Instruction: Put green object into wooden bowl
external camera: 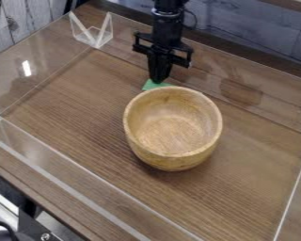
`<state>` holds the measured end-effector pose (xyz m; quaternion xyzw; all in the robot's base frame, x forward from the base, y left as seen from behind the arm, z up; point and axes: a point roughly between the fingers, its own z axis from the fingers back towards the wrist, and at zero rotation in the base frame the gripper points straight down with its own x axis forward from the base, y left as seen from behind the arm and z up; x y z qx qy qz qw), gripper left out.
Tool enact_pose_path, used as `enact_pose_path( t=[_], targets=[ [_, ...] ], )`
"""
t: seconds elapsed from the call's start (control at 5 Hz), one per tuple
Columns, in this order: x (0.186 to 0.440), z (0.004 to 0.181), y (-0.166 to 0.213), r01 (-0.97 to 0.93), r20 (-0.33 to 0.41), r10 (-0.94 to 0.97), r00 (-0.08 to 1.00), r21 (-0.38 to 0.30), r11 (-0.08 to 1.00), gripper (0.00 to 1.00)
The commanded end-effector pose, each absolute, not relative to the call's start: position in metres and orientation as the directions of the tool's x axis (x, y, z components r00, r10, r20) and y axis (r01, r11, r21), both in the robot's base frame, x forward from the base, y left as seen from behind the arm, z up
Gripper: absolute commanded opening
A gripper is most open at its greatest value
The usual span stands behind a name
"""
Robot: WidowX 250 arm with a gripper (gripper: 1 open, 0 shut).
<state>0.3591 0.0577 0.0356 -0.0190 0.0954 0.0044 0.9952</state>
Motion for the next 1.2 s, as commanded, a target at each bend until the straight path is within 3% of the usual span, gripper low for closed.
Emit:
enact_pose_path(
  t=[0.0,0.2,0.4,0.6,0.8,1.0],
  targets=[
    [0.377,0.085,0.049,0.015,-0.059,-0.017,0.998,-0.031,0.999,0.0],
    [0.38,0.089,0.04,0.037,-0.063,-0.04,0.997,-0.045,0.998,1.0],
    [0.38,0.092,0.035,0.055,-0.068,-0.058,0.996,-0.047,0.997,1.0],
    [0.379,0.096,0.032,0.027,-0.066,-0.031,0.997,-0.056,0.998,0.0],
    [0.38,0.098,0.031,-0.001,-0.066,-0.003,0.998,-0.061,0.998,0.0],
    [0.375,0.114,0.04,0.042,-0.052,-0.046,0.998,-0.071,0.997,0.0]
  ],
)
